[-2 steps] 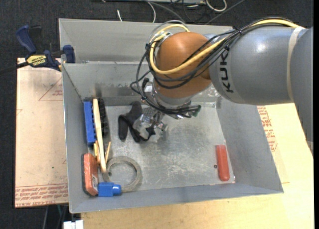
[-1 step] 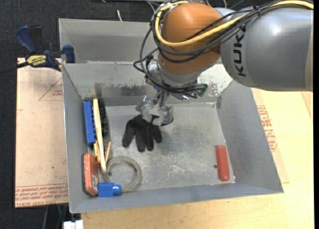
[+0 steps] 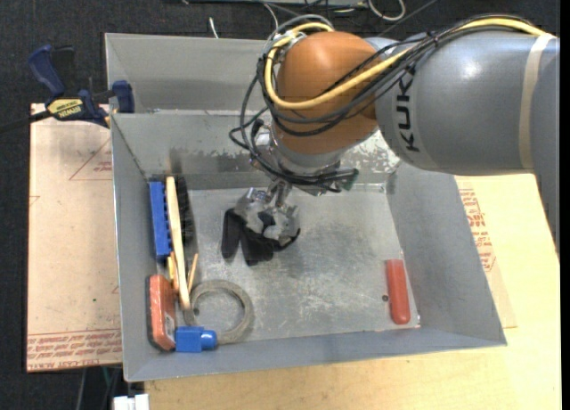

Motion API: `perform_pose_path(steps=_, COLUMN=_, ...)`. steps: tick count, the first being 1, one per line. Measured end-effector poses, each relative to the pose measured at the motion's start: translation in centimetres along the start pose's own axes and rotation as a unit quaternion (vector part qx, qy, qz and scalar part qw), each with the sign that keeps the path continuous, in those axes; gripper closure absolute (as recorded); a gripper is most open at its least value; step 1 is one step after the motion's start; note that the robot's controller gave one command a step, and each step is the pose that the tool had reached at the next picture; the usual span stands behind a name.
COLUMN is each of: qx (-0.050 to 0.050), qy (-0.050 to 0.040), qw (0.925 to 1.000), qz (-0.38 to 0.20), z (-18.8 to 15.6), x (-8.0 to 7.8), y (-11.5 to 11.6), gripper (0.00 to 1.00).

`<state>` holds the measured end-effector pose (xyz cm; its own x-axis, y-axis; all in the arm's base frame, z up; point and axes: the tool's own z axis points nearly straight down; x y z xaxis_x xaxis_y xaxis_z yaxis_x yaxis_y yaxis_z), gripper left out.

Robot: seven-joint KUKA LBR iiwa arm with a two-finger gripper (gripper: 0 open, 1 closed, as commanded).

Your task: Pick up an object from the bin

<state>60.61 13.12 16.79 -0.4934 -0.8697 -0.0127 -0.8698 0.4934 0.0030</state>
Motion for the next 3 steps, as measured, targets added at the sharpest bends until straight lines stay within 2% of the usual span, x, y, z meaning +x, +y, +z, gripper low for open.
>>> perform_pose_path(steps=1, qx=0.002, qy=-0.0010, qw=0.9918, qz=-0.128, z=2.5, x=-0.8, y=0.3, gripper=1.00)
perform_pose_path(steps=2, qx=-0.002, qy=0.0000, qw=0.9876, qz=-0.157, z=6.1, x=-3.4, y=1.6, gripper=1.00)
perform_pose_path(steps=3, qx=-0.001, qy=-0.0009, qw=0.9869, qz=-0.161, z=5.5, x=-3.1, y=1.5, gripper=1.00)
